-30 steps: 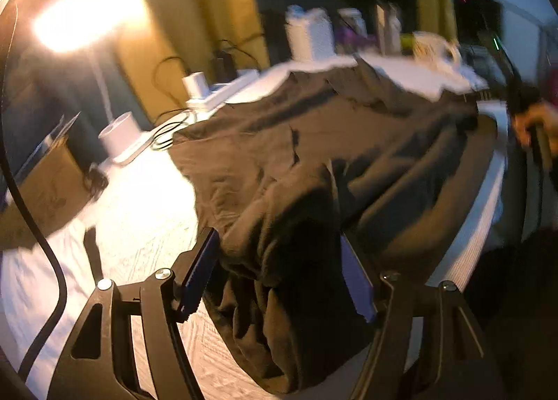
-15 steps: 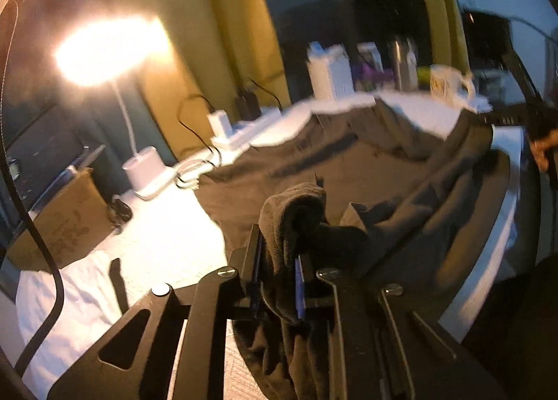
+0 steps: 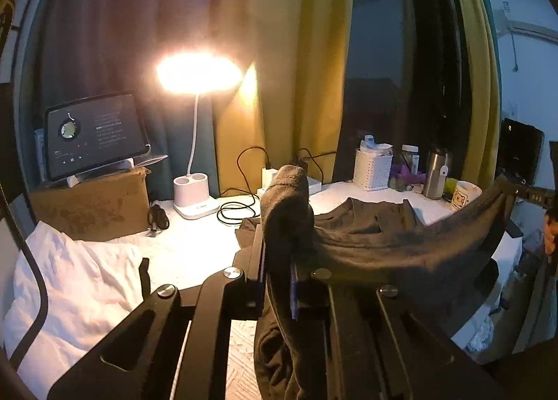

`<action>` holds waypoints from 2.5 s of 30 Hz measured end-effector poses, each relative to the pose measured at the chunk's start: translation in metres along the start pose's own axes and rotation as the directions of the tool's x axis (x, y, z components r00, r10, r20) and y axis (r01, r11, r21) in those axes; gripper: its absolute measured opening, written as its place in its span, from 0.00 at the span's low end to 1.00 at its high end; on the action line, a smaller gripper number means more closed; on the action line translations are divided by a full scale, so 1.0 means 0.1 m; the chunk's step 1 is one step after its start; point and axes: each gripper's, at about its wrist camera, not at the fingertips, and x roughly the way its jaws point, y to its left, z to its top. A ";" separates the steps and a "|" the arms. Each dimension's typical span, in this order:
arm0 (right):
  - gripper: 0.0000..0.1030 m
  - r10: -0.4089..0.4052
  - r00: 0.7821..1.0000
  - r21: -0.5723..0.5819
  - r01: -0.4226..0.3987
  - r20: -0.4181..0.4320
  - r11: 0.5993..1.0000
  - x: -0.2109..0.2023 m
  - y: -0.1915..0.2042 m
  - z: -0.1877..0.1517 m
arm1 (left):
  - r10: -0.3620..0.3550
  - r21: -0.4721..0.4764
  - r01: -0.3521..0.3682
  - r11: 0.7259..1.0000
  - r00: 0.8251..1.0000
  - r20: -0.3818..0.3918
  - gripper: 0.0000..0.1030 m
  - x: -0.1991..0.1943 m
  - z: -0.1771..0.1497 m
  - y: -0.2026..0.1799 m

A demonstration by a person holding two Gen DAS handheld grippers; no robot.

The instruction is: Fold small clothes

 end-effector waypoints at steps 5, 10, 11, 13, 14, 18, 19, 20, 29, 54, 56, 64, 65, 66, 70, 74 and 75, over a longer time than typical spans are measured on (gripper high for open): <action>0.08 -0.004 0.999 -0.009 0.004 0.046 1.000 -0.07 0.00 0.17 | 0.018 -0.014 -0.018 1.000 1.000 0.020 0.08 0.04 0.07 0.03; 0.08 -0.014 0.998 -0.013 0.015 0.062 1.000 0.00 -0.03 0.32 | 0.047 -0.022 -0.046 0.999 0.998 0.048 0.08 0.12 0.18 0.10; 0.08 -0.015 0.998 -0.012 0.015 0.062 1.000 0.02 -0.04 0.33 | 0.052 -0.019 -0.052 0.998 0.997 0.050 0.08 0.15 0.19 0.12; 0.08 -0.016 0.998 -0.010 0.017 0.059 1.000 0.11 -0.05 0.39 | 0.057 -0.018 -0.056 0.998 0.997 0.049 0.08 0.21 0.24 0.14; 0.08 -0.017 0.998 -0.011 0.018 0.056 1.000 0.14 -0.06 0.41 | 0.058 -0.016 -0.057 0.998 0.997 0.049 0.08 0.25 0.26 0.15; 0.08 -0.020 0.999 -0.015 0.021 0.046 1.000 0.33 -0.07 0.49 | 0.068 -0.008 -0.068 0.998 0.997 0.047 0.08 0.40 0.33 0.17; 0.08 -0.021 0.999 -0.015 0.021 0.043 1.000 0.37 -0.07 0.51 | 0.070 -0.007 -0.070 0.998 0.997 0.043 0.08 0.44 0.34 0.18; 0.08 -0.021 0.999 -0.014 0.022 0.040 1.000 0.41 -0.09 0.53 | 0.070 -0.006 -0.070 0.998 0.997 0.041 0.08 0.48 0.35 0.18; 0.08 -0.017 1.000 -0.019 0.017 -0.003 1.000 0.93 -0.10 0.67 | 0.076 -0.027 -0.077 0.997 0.997 -0.027 0.08 0.93 0.39 0.26; 0.08 -0.006 0.984 -0.048 -0.002 -0.175 0.999 2.62 -0.05 0.81 | 0.111 -0.060 -0.128 0.990 0.967 -0.230 0.08 2.20 0.21 0.58; 0.08 -0.010 0.980 -0.055 -0.001 -0.198 0.999 2.78 -0.03 0.78 | 0.112 -0.063 -0.132 0.989 0.961 -0.252 0.08 2.30 0.17 0.62; 0.08 -0.039 0.963 -0.070 0.021 -0.268 0.997 3.22 -0.02 0.61 | 0.113 -0.058 -0.139 0.989 0.939 -0.325 0.08 2.65 -0.01 0.74; 0.08 -0.043 0.958 -0.070 0.024 -0.283 0.997 3.28 -0.02 0.57 | 0.115 -0.057 -0.142 0.988 0.935 -0.336 0.08 2.69 -0.04 0.75; 0.08 -0.044 0.955 -0.069 0.024 -0.292 0.997 3.33 -0.02 0.55 | 0.115 -0.057 -0.143 0.988 0.930 -0.348 0.08 2.73 -0.07 0.77; 0.08 -0.060 0.939 -0.069 0.038 -0.338 0.997 3.48 -0.03 0.44 | 0.110 -0.060 -0.146 0.987 0.907 -0.407 0.09 2.87 -0.16 0.80; 0.08 -0.092 0.932 -0.101 0.060 -0.351 0.993 3.55 0.00 0.39 | 0.152 -0.058 -0.198 0.979 0.884 -0.442 0.13 2.92 -0.18 0.89; 0.08 -0.096 0.930 -0.106 0.062 -0.355 0.992 3.56 0.00 0.39 | 0.166 -0.053 -0.212 0.976 0.879 -0.447 0.13 2.91 -0.18 0.91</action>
